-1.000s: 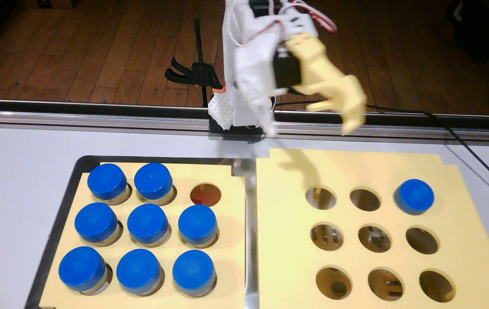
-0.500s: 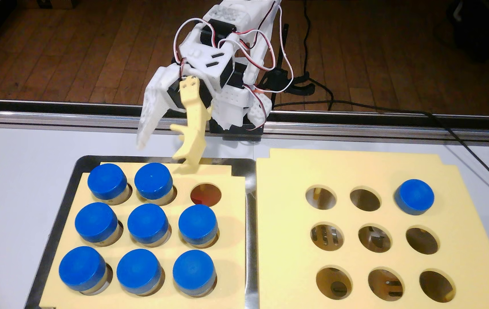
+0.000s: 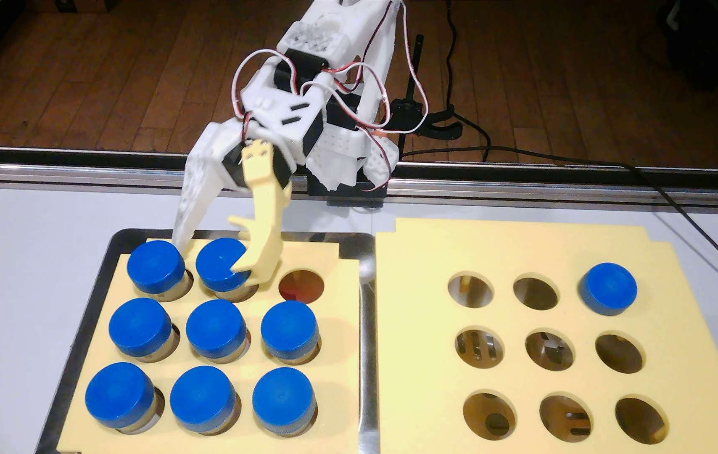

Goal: Move the test tubes

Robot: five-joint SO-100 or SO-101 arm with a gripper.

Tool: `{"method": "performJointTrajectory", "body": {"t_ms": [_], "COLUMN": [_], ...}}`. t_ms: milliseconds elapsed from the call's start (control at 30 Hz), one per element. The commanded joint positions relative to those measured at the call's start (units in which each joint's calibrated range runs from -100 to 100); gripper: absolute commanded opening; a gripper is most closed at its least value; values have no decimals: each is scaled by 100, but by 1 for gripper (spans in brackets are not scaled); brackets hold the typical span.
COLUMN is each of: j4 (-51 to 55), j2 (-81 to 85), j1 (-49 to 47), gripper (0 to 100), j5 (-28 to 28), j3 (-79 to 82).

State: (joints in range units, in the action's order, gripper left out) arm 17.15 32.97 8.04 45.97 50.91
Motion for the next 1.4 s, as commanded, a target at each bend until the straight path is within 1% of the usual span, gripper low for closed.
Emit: {"method": "performJointTrajectory", "body": {"t_ms": [0, 167, 267, 300, 333, 400, 500, 600, 800, 833, 967, 1000, 1133, 1167, 1233, 1367], "j4": [-147, -147, -147, -147, -147, -147, -147, -147, -147, -147, -147, -157, -157, -157, -157, -157], "j2": [-235, -461, -539, -548, -548, -548, -505, -479, 69, 364, 729, 711, 381, 129, -105, -670], "j1": [-44, -274, -378, -400, -437, -504, -511, -467, -481, -496, -526, -741, -1882, -2438, -2875, -3497], "gripper": [32, 32, 26, 23, 18, 14, 10, 10, 10, 10, 11, 11, 11, 11, 11, 11], "j5": [32, 32, 32, 32, 32, 37, 37, 37, 37, 37, 37, 11, -10, -15, -31, -250], "j3": [-384, -439, -538, -548, -566, -566, -584, -811, -2536, -3235, -4215, -4488, -4488, -4506, -4479, -4479]}}
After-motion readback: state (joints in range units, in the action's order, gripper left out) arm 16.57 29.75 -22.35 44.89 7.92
